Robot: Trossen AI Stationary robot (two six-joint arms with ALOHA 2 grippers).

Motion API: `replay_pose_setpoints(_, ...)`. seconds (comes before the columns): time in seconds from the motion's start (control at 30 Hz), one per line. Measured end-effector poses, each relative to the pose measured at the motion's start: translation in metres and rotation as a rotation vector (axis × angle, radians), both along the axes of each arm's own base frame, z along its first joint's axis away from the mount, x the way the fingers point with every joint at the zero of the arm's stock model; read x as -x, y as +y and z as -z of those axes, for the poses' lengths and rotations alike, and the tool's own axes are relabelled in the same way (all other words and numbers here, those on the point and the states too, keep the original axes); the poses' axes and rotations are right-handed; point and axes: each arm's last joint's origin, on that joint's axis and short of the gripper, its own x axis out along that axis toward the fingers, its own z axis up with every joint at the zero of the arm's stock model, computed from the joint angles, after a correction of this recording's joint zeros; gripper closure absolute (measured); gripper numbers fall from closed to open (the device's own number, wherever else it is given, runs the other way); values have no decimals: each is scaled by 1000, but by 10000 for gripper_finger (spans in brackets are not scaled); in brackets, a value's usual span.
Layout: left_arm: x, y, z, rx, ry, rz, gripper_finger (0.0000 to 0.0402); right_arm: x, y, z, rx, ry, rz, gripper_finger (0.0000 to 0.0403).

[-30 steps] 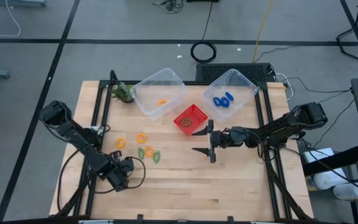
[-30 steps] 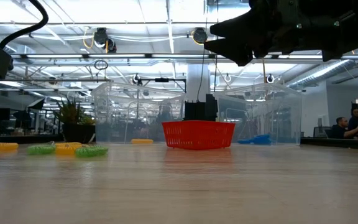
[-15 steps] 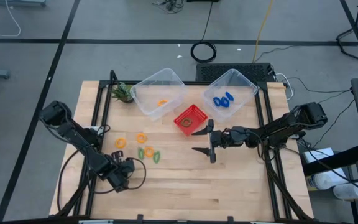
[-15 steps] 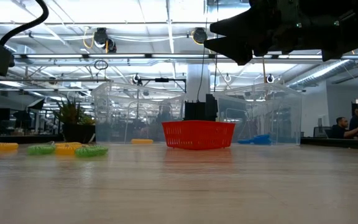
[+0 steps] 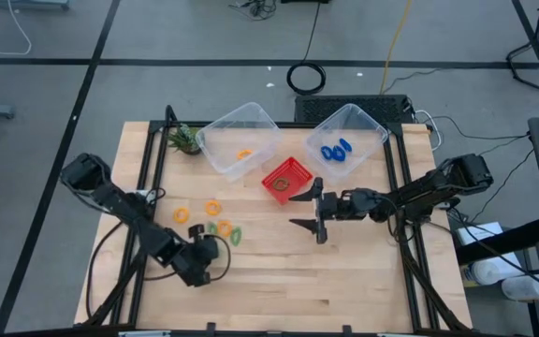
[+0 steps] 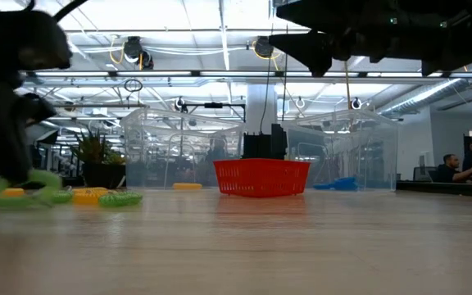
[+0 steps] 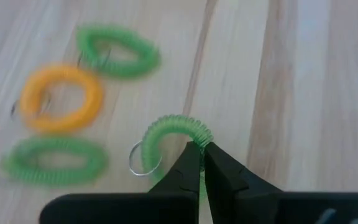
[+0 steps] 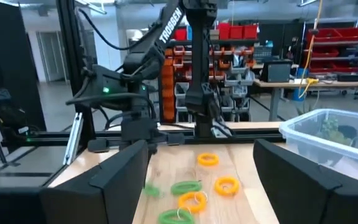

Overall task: Sort spring keychains
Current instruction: Put the green spring keychain into the red bin

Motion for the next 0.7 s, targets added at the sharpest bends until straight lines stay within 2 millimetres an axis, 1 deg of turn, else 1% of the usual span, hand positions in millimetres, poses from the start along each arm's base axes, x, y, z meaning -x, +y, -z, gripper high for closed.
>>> replay_pose_setpoints(0.07,-8,3,-2,11,-41,14,396,1,0,-2,2,-4,-9,124)
replay_pose_setpoints(0.2,-25,10,-8,16,-128,59,396,5,2,-7,34,11,-103,124)
replay_pose_setpoints(0.3,-36,16,-18,20,-212,105,396,9,3,-9,47,41,-168,124)
replay_pose_setpoints(0.4,-45,23,-33,11,-316,160,396,13,5,-13,55,49,-231,124)
replay_pose_setpoints(0.5,-50,32,-54,-10,-445,211,396,15,4,-17,55,34,-233,124)
replay_pose_setpoints(0.6,-50,42,-72,-34,-524,257,396,16,4,-22,52,-7,-223,124)
replay_pose_setpoints(0.7,-48,55,-88,-60,-590,256,396,16,4,-26,42,-50,-215,124)
